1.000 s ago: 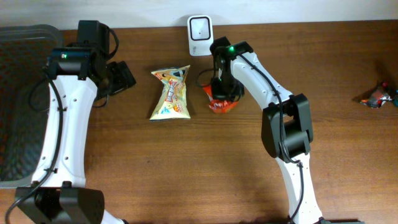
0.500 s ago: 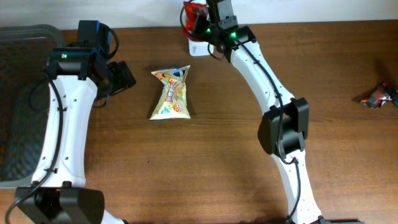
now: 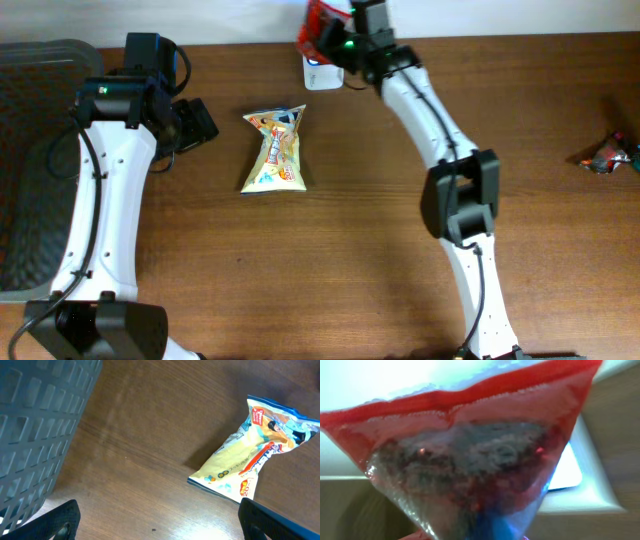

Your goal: Scan the item barcode

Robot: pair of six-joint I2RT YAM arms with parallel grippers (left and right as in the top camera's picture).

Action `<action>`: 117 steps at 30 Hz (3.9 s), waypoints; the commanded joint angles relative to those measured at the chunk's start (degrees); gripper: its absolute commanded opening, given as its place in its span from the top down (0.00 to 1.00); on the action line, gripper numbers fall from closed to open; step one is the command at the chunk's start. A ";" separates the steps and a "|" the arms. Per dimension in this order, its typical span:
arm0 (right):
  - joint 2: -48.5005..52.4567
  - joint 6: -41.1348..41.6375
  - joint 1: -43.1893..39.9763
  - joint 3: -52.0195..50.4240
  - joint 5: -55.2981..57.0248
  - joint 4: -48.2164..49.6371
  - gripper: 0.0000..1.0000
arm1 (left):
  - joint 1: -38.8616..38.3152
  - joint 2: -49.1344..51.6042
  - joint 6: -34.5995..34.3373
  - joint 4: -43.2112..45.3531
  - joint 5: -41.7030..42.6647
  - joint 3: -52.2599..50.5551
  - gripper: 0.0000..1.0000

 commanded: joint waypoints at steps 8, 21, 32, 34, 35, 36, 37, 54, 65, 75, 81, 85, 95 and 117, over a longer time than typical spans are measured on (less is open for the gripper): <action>-11.30 -24.92 -25.27 0.33 36.13 -38.66 0.95 | 0.09 0.13 -0.50 -0.07 0.02 0.13 0.01; -4.81 -30.16 -45.05 -0.52 38.88 -34.47 0.40 | 0.09 0.13 -0.52 -0.07 0.00 0.13 0.01; -5.86 -52.09 -30.62 -0.50 -28.92 -45.79 0.28 | 0.09 0.13 -0.52 -0.07 0.02 0.13 0.01; -5.84 -52.24 -23.93 -0.52 -28.70 -48.43 0.27 | 0.09 0.13 -0.52 -0.07 0.02 0.13 0.01; -5.84 -52.22 -20.52 -0.52 -27.36 -48.70 0.03 | 0.09 0.13 -0.52 -0.07 0.00 0.13 0.01; -5.84 -52.19 -17.84 -0.52 -25.97 -48.68 0.00 | 0.09 0.13 -0.52 -0.07 0.02 0.13 0.01; -5.84 -51.76 -12.63 -0.52 -23.08 -48.61 0.00 | 0.09 0.13 -0.52 -0.07 0.02 0.13 0.01; -5.66 -24.74 19.89 -17.05 4.22 -39.01 0.25 | 0.09 0.13 -0.52 -0.07 0.02 0.13 0.01; -7.74 -30.23 18.49 -16.96 20.11 -41.07 0.96 | 0.09 0.13 -0.50 -0.07 0.00 0.13 0.01; -10.36 -29.24 14.99 -16.70 -1.07 -35.82 0.06 | 0.09 0.13 -0.52 -0.07 0.00 0.13 0.01; -5.88 -26.18 15.17 -17.16 -4.66 -30.08 0.09 | 0.09 0.13 -0.52 -0.07 0.00 0.13 0.01; -4.66 -26.21 15.76 -21.29 -4.59 -24.96 0.27 | 0.09 0.13 -0.52 -0.07 0.02 0.13 0.01; -14.14 -35.01 11.52 -20.98 13.99 -45.35 0.96 | 0.09 0.13 -0.52 -0.07 0.00 0.13 0.01; -43.01 -20.55 7.87 -12.48 33.07 -68.78 0.17 | 0.09 0.13 -0.52 -0.07 0.00 0.13 0.01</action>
